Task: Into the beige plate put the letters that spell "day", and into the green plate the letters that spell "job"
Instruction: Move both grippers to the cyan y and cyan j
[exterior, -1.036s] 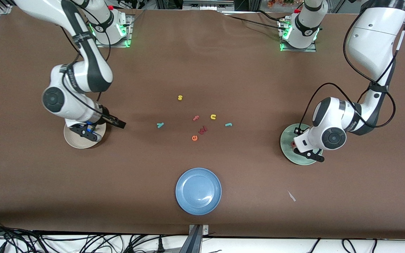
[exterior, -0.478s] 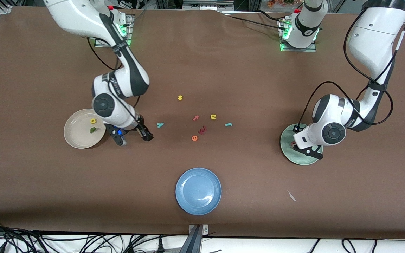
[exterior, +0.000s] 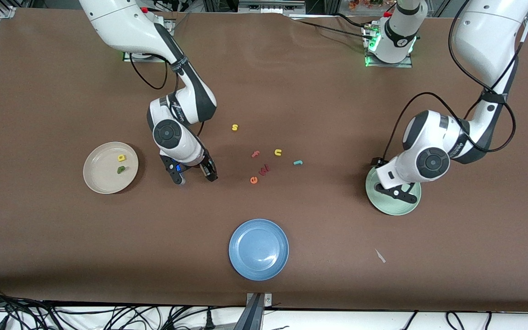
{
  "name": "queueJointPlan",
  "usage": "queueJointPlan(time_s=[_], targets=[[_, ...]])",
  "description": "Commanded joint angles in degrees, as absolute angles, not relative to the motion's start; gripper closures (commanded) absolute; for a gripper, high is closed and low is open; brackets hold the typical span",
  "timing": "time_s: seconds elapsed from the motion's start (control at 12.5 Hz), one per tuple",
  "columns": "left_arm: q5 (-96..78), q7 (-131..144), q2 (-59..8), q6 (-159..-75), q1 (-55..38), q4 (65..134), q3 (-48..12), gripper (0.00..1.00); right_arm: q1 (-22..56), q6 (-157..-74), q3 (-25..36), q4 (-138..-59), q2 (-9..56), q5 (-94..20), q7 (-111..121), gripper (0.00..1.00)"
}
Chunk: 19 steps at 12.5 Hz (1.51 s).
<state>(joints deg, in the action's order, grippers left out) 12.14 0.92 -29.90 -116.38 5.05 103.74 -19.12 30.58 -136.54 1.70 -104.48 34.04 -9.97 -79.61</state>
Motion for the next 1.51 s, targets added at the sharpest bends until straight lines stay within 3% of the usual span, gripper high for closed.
queueJointPlan(time_s=[0.0, 0.16, 0.4, 1.12, 1.28, 1.43], targets=[[10.5, 4.9, -28.7, -115.6, 4.7, 103.6, -22.5, 0.00, 31.7, -142.2, 2.5, -109.1, 33.2, -8.4, -80.8, 0.00], [10.5, 5.3, -28.8, -115.6, 3.7, 102.0, -24.8, 0.00, 31.8, -147.0, 2.5, -112.7, 32.1, -8.4, -80.7, 0.00], [10.7, 2.6, -28.9, -115.6, 1.1, 100.3, -26.2, 0.00, 32.5, -147.8, 2.4, -113.8, 31.7, -8.4, -80.7, 0.01], [15.3, -22.8, -35.1, -116.5, -7.3, 93.9, -27.4, 0.00, 33.3, -147.8, 2.5, -113.9, 32.1, -8.3, -80.2, 0.27], [17.0, -24.0, -37.2, -116.9, -8.9, 93.3, -27.4, 0.00, 33.2, -147.7, 2.5, -113.9, 32.2, -8.3, -78.9, 0.50], [17.0, -29.0, -39.9, -122.1, -10.5, 93.4, -27.4, 0.00, 33.2, -147.8, 2.5, -113.9, 32.2, -8.3, -78.9, 0.67]])
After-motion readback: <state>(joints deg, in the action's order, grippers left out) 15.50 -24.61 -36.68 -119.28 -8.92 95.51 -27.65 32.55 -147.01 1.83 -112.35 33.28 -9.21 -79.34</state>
